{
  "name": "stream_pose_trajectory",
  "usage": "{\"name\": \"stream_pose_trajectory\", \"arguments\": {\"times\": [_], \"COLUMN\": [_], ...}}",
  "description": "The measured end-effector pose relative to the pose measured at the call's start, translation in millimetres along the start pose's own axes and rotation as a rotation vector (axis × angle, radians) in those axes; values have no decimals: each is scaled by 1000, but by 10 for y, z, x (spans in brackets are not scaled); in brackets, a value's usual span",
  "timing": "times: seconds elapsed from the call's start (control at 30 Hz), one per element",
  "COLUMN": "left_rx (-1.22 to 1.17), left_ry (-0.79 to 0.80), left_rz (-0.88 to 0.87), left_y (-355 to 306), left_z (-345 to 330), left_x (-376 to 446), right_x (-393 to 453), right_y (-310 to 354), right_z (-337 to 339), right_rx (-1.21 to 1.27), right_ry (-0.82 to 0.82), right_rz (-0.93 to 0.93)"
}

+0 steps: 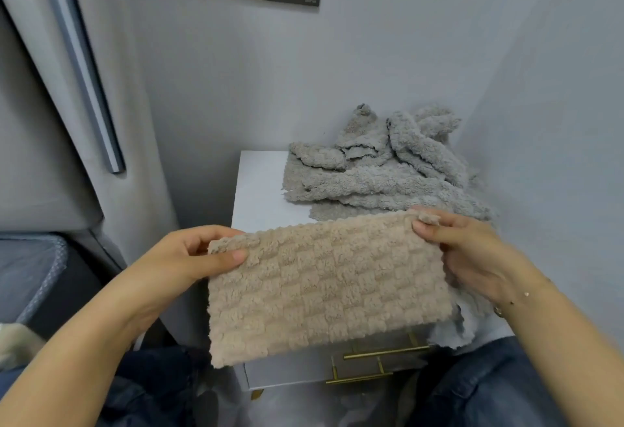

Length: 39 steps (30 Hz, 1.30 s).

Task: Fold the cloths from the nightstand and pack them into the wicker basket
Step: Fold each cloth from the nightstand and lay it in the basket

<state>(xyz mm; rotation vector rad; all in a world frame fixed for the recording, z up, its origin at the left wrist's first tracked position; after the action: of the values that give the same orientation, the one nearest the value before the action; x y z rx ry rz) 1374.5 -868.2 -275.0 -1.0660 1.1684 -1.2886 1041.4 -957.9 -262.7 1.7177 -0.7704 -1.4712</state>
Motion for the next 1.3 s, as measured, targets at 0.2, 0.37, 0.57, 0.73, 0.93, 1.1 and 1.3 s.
{"name": "stream_pose_trajectory", "arguments": {"times": [0.2,0.37,0.57,0.73,0.93,1.1,1.3], "left_rx": [0,-25,32,219,343,385,464], "left_ry": [84,96,66,-83,-78,-19,-38], "left_rz": [-44,27,100,68,67,101,109], "left_y": [11,88,178,358,334,347,304], "left_z": [-72,-154,-247,-98,-77,-22,67], "left_x": [-23,-29,-79,-98,-115,-144,-210], "right_x": [-55,134,706,1248,1701,1796,1512], "right_y": [672,1287,1596,1411,1037,860,852], "right_z": [-205,-559,-1387,-2050,-2353,-2485,-2361], "right_rx": [-106,-405,-649,-879,-1034,-1155,-1184], "right_ry": [66,-2,51,131,108,82,18], "right_rz": [86,303,510,525,517,574,784]}}
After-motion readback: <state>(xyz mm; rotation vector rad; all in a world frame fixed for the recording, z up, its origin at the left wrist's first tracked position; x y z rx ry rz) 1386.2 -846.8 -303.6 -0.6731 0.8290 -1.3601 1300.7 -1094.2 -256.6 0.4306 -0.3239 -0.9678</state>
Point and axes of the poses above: each hand's wrist, its own x-axis towards the middle knuckle, its own z-axis out of the back of the hand, y = z × x, the point moved 4 cm from there along x, towards the middle knuckle, and after that the axes turned 14 degrees about -z, right-handed, at the moved point
